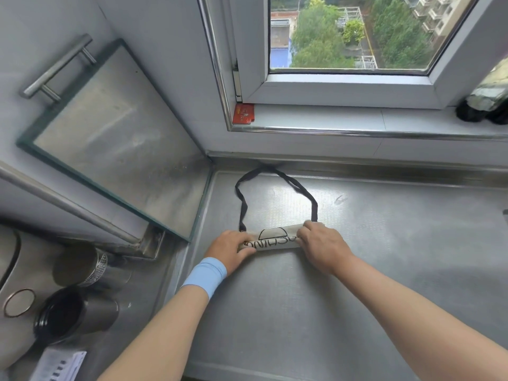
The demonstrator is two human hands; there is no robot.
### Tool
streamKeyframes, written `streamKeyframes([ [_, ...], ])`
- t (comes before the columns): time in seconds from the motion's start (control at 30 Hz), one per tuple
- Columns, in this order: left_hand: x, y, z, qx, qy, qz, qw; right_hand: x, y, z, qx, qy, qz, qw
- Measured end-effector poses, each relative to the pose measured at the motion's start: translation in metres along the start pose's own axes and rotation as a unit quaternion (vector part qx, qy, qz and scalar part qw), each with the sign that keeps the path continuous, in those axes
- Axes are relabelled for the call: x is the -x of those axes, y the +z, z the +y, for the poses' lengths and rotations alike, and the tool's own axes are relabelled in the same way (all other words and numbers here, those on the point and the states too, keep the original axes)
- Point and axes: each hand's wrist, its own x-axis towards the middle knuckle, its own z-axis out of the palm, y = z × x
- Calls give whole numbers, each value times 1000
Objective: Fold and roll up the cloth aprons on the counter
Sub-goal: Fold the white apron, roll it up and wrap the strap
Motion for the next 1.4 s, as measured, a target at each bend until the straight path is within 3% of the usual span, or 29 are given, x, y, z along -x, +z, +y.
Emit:
streamKeyframes([
  [0.13,-14,0,-1,72,-92,14,993,-17,-8,-7,-7,46,-21,999],
  [0.2,-21,0,0,67,-121,-2,990,-24,-8,-7,4,88,-22,996],
  [0.3,-30,1,8,12,-159,49,986,-32,-8,-7,88,104,20,991],
  [0.37,-34,4,24,-97,-87,98,987,-36,-3,-9,130,62,48,988],
  [0.47,-38,16,52,-110,91,112,983,-40,5,-18,117,-19,77,990],
  [0.53,-34,26,54,-95,126,60,986,-38,10,-21,56,-23,73,996],
  [0.67,-26,37,30,-118,107,-25,987,-29,23,-10,-127,-8,33,991],
  [0.77,-30,32,20,-115,111,-64,985,-23,21,0,-191,-28,-4,981],
  [1.0,-37,24,22,-148,64,-67,985,-31,16,15,-114,-88,-35,989],
  [1.17,-43,6,39,-165,64,-69,982,-37,-6,4,-15,-75,9,997],
  [1.27,-40,-12,43,-83,24,-111,990,-36,-35,-8,14,-56,-53,997],
  [1.4,-30,-43,45,15,-25,-137,990,-27,-82,-17,-130,23,-180,975],
])
